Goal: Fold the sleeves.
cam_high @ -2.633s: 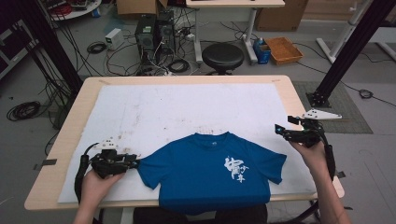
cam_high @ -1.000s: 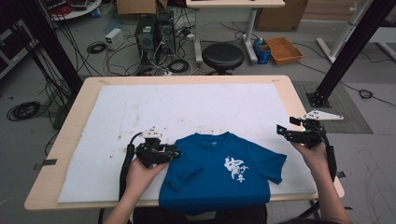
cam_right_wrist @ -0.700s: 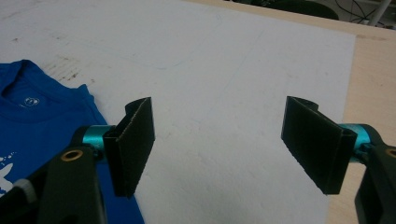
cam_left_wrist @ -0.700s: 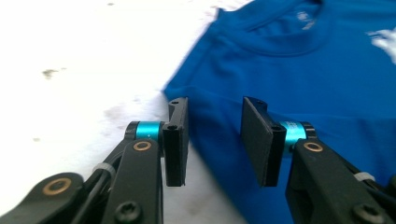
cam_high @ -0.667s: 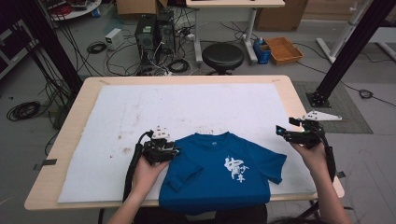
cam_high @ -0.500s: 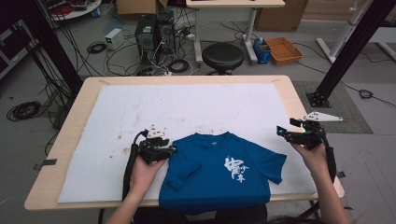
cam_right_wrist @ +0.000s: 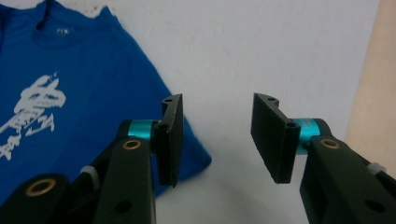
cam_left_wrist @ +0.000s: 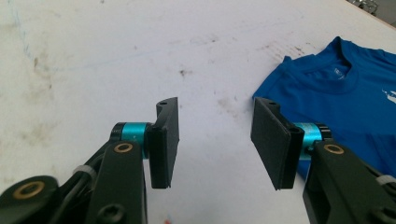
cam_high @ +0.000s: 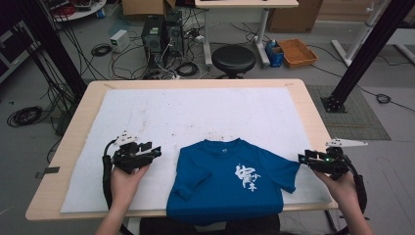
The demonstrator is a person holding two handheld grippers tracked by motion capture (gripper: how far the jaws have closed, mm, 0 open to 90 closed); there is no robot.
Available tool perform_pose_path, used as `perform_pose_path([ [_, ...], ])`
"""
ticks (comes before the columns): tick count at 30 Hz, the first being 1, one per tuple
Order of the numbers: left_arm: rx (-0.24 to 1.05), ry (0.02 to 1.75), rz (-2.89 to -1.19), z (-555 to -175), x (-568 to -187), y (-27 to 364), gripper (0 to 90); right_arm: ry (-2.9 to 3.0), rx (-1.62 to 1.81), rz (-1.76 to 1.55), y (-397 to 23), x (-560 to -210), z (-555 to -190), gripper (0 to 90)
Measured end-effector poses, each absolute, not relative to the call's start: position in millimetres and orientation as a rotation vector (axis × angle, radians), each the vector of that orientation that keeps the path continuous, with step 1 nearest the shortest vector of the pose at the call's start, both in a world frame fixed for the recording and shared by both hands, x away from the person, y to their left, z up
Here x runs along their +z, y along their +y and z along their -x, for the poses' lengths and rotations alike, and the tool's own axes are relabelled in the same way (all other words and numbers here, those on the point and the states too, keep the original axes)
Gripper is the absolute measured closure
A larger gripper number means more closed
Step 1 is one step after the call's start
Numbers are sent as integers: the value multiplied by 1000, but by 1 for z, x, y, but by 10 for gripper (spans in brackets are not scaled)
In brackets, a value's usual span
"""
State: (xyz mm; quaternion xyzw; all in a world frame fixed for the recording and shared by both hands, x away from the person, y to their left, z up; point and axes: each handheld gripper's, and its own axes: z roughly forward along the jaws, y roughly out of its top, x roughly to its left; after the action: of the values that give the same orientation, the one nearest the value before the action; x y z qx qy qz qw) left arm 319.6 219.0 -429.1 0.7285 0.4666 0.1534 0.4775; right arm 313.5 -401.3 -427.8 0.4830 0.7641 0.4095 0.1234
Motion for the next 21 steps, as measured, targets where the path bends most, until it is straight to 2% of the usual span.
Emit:
perform_pose_path([
  [4, 362, 1140, -1787, -319, -432, 220, 518, 2272, 1179, -1486, -402, -441, -310, 585],
  [8, 359, 1117, -1817, -320, -433, 216, 518, 2322, 1197, -1450, -396, -446, -311, 832],
  [9, 359, 1117, -1817, -320, -433, 216, 517, 2322, 1197, -1450, -396, -446, -311, 832],
  [10, 354, 1115, -1818, -320, -433, 215, 517, 2321, 1198, -1425, -395, -444, -310, 884],
  [14, 352, 1116, -1806, -321, -433, 216, 518, 2286, 1250, -1371, -386, -428, -303, 891],
  [17, 342, 1114, -1808, -322, -433, 216, 518, 2289, 1292, -1282, -358, -402, -295, 891],
  [21, 330, 1101, -1818, -323, -434, 214, 517, 2344, 1237, -1181, -315, -386, -289, 891],
])
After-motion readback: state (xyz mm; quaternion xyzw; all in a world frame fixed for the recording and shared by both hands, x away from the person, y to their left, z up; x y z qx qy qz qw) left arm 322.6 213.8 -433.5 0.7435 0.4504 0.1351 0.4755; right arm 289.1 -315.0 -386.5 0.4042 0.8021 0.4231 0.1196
